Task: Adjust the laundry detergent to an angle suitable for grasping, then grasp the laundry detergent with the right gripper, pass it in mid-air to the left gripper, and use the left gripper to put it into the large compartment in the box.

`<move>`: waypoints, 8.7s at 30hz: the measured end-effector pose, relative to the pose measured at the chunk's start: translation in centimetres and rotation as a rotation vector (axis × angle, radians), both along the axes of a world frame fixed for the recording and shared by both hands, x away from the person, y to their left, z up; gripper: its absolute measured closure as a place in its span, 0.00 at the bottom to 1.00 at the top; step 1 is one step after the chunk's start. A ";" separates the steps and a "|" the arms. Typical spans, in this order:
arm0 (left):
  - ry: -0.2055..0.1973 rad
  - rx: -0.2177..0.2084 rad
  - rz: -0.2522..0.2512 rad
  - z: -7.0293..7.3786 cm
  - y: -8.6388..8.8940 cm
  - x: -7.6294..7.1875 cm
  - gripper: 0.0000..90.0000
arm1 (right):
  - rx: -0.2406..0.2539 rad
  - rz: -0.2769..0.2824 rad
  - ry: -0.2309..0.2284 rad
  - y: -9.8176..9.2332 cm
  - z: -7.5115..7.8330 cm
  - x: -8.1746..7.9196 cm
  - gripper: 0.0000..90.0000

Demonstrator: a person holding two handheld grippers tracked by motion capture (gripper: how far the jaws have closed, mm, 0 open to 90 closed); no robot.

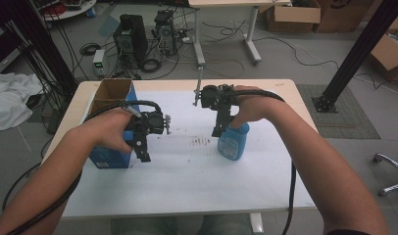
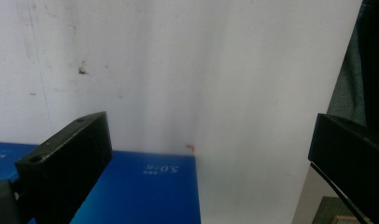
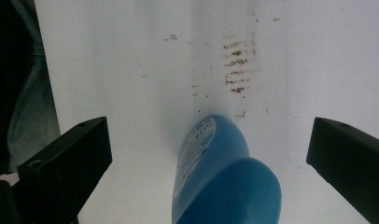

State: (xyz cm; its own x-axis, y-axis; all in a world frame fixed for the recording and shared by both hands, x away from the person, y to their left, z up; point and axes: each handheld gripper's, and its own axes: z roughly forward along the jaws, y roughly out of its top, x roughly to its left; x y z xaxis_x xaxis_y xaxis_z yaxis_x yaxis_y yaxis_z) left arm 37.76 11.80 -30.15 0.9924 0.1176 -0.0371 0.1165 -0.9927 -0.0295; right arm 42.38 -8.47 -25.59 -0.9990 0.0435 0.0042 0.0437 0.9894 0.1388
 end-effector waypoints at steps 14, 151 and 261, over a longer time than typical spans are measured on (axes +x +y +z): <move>-0.011 0.002 0.013 0.7 0.3 -0.4 0.00 | -0.008 -0.007 -0.008 -0.2 0.1 -0.2 0.00; -0.055 -0.067 -0.055 2.2 -0.2 -2.7 0.00 | 1.008 -0.591 -0.271 -14.9 -18.2 -5.4 0.00; -0.055 -0.033 -0.074 4.0 -3.5 -2.3 0.00 | 0.988 -0.071 -0.110 -4.6 -13.7 -9.0 0.49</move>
State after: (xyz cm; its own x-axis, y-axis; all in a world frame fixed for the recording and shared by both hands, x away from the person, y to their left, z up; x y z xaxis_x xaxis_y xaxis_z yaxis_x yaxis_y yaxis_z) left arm 35.44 8.31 -26.15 0.9990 0.0432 0.0150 0.0431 -0.9990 0.0074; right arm 33.40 -13.11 -39.34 -0.9913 0.1301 -0.0219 0.0354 0.4226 0.9056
